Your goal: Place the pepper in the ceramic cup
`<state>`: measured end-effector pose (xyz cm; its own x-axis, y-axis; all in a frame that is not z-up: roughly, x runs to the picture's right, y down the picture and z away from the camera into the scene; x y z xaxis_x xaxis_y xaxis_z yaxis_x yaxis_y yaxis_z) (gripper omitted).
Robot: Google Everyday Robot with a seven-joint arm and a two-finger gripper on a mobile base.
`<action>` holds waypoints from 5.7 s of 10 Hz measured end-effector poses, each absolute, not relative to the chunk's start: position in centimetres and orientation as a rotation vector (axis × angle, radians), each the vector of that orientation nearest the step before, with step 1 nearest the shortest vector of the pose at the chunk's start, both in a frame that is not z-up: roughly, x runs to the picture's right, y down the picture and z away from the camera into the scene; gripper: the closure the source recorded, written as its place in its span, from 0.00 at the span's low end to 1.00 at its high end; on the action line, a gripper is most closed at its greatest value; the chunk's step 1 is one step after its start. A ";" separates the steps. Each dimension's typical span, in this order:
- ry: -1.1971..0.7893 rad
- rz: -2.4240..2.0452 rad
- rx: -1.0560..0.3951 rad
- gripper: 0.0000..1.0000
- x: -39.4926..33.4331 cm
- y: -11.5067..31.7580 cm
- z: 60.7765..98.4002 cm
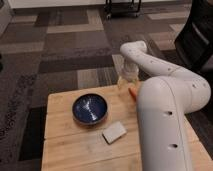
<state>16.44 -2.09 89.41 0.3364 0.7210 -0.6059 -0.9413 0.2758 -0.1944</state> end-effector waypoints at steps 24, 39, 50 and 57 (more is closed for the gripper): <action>0.317 1.195 -0.338 1.00 20.9 -13.4 78.5; 0.267 1.377 -0.165 1.00 33.0 -3.4 74.1; 0.121 1.313 -0.086 1.00 30.6 -7.3 75.8; 0.084 1.353 -0.086 1.00 31.6 -2.9 75.2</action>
